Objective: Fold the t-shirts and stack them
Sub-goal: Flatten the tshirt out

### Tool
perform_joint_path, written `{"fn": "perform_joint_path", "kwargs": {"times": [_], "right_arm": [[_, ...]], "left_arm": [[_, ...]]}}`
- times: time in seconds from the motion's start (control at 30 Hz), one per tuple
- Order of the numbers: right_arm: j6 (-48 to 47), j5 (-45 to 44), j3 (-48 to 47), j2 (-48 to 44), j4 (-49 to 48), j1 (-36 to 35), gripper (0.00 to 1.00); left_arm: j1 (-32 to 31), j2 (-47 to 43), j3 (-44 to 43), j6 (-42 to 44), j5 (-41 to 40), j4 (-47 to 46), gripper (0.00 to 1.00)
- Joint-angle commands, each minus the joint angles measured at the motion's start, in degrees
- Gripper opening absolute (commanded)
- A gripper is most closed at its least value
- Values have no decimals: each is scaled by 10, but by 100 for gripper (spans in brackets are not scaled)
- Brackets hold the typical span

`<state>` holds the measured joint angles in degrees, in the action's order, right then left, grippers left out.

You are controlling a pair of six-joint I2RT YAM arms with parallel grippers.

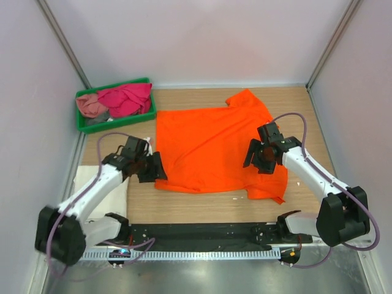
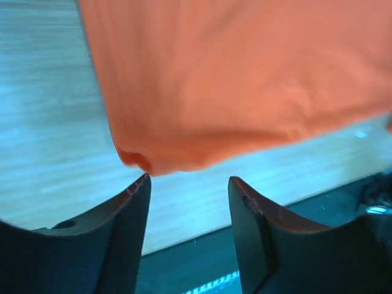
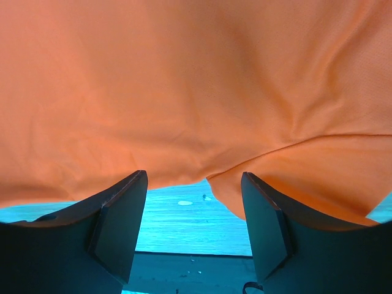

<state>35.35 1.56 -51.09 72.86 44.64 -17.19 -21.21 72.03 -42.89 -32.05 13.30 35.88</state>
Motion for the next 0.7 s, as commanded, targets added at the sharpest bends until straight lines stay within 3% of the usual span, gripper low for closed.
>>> {"fn": "perform_joint_path", "kwargs": {"times": [0.0,0.07,0.2,0.47,0.67], "right_arm": [[4,-13,-6,-13,-8,0,69],[4,-32,-9,2,-10,4,69],[-8,-37,-40,47,-21,15,69],[-37,-89,-97,134,-43,91,69],[-74,-136,-141,232,-67,93,69]], "left_arm": [[-7,-123,-12,-56,-4,42,57],[-5,-97,-50,-48,-34,73,62],[-2,-59,-61,-56,-32,5,64],[-1,212,-163,-40,38,-72,66],[6,287,-191,-49,-1,-81,68]]}}
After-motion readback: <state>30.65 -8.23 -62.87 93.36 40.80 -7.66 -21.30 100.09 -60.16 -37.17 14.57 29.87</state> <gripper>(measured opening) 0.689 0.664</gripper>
